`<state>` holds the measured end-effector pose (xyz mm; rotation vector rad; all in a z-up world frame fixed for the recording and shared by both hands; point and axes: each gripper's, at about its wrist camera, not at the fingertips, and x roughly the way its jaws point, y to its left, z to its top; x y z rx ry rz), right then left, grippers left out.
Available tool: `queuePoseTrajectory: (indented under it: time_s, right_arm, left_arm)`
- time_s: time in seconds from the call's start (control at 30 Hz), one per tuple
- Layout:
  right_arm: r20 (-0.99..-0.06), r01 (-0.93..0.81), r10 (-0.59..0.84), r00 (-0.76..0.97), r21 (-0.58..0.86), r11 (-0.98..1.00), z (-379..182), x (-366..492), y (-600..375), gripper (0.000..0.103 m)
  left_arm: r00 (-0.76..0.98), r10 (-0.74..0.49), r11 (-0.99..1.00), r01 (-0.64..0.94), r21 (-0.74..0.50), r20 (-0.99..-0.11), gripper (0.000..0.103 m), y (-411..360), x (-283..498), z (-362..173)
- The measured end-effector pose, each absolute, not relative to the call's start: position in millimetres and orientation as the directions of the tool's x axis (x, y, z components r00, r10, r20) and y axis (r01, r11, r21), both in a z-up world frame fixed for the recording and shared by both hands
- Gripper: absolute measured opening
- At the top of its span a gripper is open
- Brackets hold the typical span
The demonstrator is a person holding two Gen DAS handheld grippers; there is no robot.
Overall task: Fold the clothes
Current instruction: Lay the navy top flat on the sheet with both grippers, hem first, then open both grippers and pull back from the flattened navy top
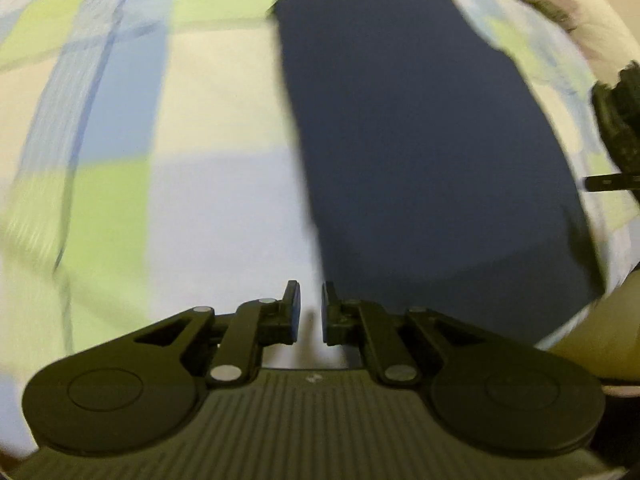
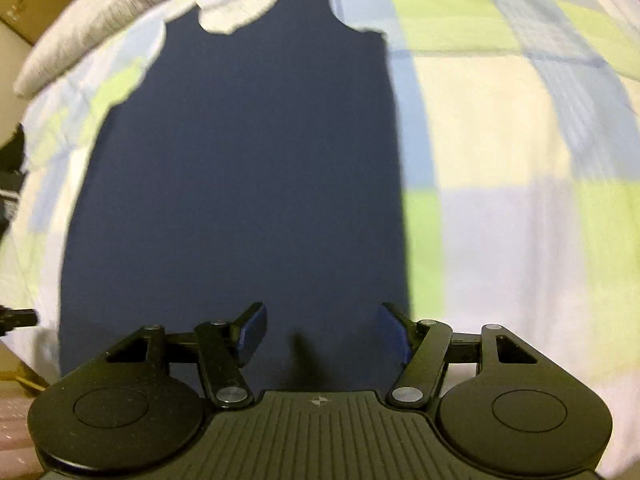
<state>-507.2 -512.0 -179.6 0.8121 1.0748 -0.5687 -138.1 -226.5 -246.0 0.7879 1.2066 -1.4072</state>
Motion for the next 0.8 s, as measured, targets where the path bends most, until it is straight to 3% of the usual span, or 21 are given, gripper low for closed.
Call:
queuePoseTrajectory:
  time_s: [0.17,0.3,0.5,0.7,0.8]
  right_arm:
    - [-0.897,0.702,0.021,0.441,0.359,0.614,-212.0,-453.2,-560.0,0.065]
    - [-0.910,0.686,0.032,0.413,0.334,0.647,-234.6,-445.6,-594.5,0.064]
    - [-0.935,0.757,-0.047,0.352,0.255,0.601,-213.3,-478.8,-630.9,0.065]
    - [-0.925,0.729,-0.022,0.378,0.283,0.624,-177.6,-470.7,-610.5,0.065]
    - [-0.932,0.718,0.015,0.362,0.289,0.633,-162.0,-467.0,-579.5,0.065]
  left_arm:
    - [-0.268,-0.321,0.003,0.959,-0.283,-0.909,0.006,-291.5,-161.1,-265.7]
    - [-0.224,-0.274,-0.031,0.974,-0.224,-0.935,0.006,-313.8,-155.0,-285.6]
    - [-0.104,-0.249,0.027,0.993,-0.114,-0.963,0.005,-329.0,-127.3,-270.7]
    - [-0.066,-0.287,0.082,0.992,-0.093,-0.956,0.014,-321.2,-118.6,-227.1]
    - [-0.058,-0.288,0.066,0.995,-0.080,-0.956,0.029,-305.2,-133.6,-208.3]
